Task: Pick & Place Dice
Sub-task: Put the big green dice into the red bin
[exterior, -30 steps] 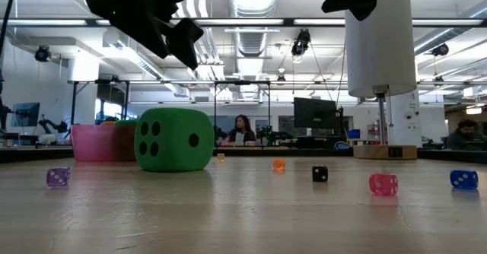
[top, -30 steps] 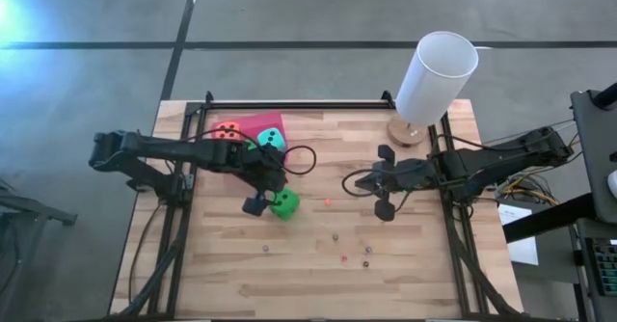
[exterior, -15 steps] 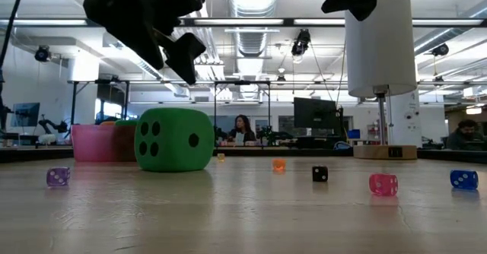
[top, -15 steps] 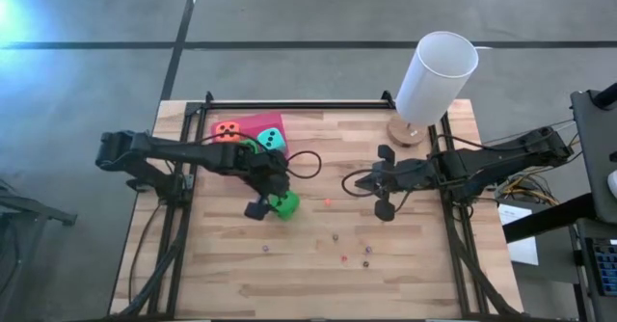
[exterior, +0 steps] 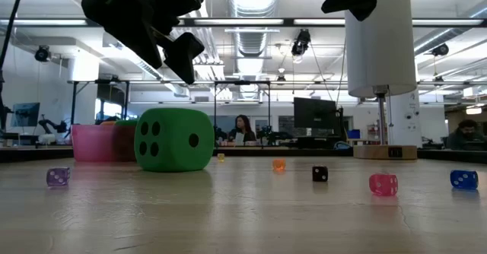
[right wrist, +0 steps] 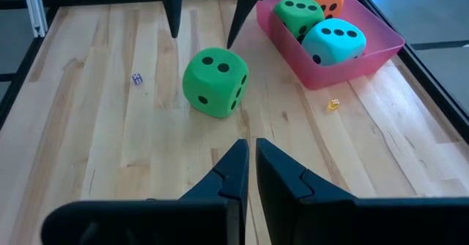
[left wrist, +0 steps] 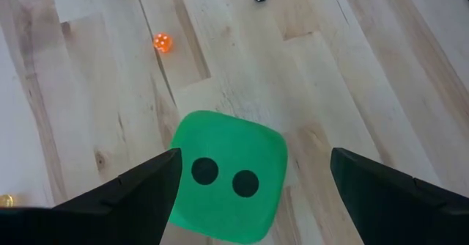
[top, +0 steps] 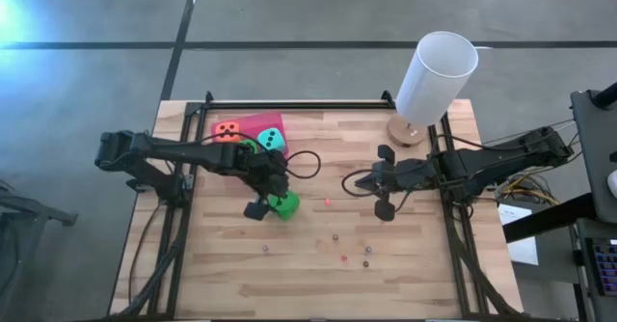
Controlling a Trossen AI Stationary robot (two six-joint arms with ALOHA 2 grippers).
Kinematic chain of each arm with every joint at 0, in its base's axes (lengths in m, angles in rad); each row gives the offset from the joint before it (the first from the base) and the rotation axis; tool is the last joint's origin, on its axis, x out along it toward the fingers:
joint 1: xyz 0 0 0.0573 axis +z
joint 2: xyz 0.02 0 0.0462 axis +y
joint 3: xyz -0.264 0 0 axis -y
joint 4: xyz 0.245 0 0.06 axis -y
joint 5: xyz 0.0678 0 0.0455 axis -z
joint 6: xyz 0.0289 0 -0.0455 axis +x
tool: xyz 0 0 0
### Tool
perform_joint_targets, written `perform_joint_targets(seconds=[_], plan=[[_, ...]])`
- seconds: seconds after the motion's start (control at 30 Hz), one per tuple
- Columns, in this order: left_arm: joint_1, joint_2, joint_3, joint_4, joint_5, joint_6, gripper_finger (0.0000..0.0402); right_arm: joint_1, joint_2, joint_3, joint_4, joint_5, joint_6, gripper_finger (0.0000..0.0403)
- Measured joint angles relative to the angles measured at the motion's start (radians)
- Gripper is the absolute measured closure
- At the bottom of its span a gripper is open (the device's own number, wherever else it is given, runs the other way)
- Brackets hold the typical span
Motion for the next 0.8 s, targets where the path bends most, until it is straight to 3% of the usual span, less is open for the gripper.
perform_joint_targets(seconds=[0.8], plan=[[0.000,0.001,-0.003,0.008,-0.001,0.031,0.0033,0.000,0.000,0.000,0.000,0.000,0.000,0.0376]])
